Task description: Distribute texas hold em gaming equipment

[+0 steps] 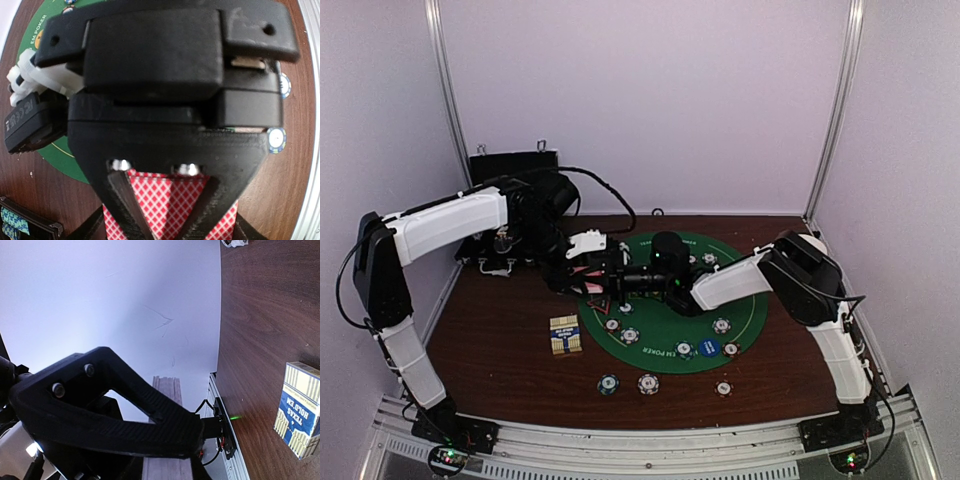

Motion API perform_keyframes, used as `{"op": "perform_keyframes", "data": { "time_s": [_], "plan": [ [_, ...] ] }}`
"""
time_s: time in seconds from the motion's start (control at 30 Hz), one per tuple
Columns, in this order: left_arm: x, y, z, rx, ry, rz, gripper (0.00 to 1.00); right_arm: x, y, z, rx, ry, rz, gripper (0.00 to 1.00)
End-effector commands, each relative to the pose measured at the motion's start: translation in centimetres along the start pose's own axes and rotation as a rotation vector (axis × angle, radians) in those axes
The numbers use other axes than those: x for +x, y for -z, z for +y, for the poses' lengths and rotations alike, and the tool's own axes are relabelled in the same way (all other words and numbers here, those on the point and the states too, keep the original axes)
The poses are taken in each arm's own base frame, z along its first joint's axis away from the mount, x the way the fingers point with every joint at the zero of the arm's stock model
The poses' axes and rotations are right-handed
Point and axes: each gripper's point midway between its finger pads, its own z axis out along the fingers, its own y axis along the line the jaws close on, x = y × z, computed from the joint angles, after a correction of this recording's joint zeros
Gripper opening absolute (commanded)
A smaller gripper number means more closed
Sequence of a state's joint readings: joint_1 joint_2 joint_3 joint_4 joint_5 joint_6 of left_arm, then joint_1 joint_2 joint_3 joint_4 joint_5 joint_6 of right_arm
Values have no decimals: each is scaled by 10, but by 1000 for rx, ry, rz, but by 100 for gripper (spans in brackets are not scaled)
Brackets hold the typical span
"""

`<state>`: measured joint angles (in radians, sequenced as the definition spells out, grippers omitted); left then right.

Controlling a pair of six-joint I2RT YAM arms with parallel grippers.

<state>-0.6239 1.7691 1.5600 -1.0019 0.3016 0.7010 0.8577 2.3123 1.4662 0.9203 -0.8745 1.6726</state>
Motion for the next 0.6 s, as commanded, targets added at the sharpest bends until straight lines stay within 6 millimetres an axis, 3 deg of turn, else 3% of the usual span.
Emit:
{"op": "perform_keyframes", "data": {
  "time_s": [0.0,0.07,0.2,0.57],
  "plan": [
    [5,6,-2,-11,-10,31,79,1,3,20,-51,59,-3,1],
    [8,7,-5,-9,-18,34,86,2,4,22,-53,63,-1,0],
    [15,6,-9,-6,-32,48,87,4,5,25,-59,68,2,0],
    [16,7,-5,-28,-37,28,56,6,6,25,-55,69,5,0]
  ]
}}
